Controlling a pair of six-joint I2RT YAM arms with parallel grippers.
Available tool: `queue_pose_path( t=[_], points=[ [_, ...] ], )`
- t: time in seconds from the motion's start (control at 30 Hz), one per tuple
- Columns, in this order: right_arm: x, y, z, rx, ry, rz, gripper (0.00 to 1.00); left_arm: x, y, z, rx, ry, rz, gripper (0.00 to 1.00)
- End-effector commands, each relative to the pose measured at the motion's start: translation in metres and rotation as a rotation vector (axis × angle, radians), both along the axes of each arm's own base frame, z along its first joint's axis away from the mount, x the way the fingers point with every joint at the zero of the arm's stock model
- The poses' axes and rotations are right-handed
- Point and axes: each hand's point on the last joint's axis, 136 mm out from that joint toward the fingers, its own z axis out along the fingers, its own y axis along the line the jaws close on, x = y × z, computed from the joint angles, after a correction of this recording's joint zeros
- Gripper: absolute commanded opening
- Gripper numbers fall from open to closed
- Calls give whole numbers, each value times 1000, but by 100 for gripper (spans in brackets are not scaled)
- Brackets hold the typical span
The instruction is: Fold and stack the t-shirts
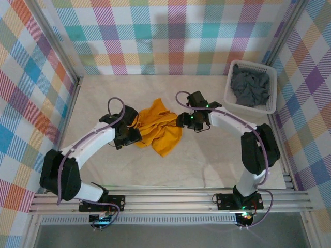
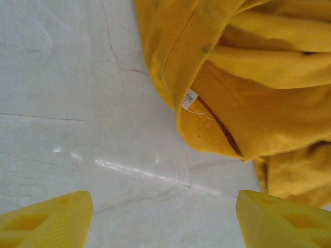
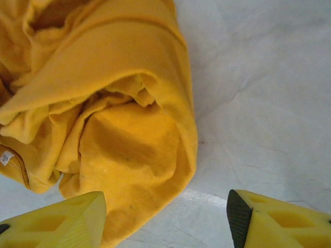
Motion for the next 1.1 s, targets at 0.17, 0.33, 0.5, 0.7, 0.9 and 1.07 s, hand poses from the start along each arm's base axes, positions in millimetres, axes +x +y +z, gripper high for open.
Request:
queue_pose_path(
  t=[0.17, 0.33, 0.5, 0.7, 0.9, 1.07],
  points=[
    [-10, 15, -41, 68, 145, 24, 64, 35, -1, -37, 0, -19, 133, 62],
    [-4, 12, -61, 44, 188, 21, 57, 57, 7, -61, -8, -27, 190, 41],
    [6, -7, -57, 2, 158, -42, 13, 66, 21, -54, 19, -51, 235, 0],
    [26, -24, 4, 21, -31, -82, 0, 69, 34, 5, -69, -201, 285, 0],
    [62, -43, 85, 83, -199, -147, 0, 105, 51, 86, -289, -426, 349, 0],
    [81, -54, 144, 78, -328, -144, 0, 127, 55, 137, -298, -514, 295, 0]
  ],
)
